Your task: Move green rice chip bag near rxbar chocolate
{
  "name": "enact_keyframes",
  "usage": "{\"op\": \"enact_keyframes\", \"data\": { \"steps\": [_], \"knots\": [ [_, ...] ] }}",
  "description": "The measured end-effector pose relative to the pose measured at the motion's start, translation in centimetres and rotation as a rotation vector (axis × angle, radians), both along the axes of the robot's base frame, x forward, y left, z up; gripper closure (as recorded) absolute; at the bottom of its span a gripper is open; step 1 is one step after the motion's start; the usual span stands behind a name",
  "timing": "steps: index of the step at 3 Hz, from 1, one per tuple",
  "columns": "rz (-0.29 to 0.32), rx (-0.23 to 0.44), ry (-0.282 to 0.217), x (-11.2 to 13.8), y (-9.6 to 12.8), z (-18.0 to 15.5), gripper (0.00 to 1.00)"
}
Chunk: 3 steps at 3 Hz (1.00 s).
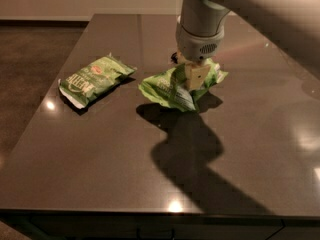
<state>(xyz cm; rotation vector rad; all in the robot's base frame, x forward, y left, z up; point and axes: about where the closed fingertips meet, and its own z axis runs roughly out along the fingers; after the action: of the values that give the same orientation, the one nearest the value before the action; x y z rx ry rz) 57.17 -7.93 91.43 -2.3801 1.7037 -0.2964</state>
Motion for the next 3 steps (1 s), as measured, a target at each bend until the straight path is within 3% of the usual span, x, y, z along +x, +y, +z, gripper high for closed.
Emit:
{"op": "enact_keyframes", "data": {
  "steps": [3],
  "knots": [
    [-0.134,-0.050,-0.035,4.7,-4.9,-0.1,1.00]
  ]
}}
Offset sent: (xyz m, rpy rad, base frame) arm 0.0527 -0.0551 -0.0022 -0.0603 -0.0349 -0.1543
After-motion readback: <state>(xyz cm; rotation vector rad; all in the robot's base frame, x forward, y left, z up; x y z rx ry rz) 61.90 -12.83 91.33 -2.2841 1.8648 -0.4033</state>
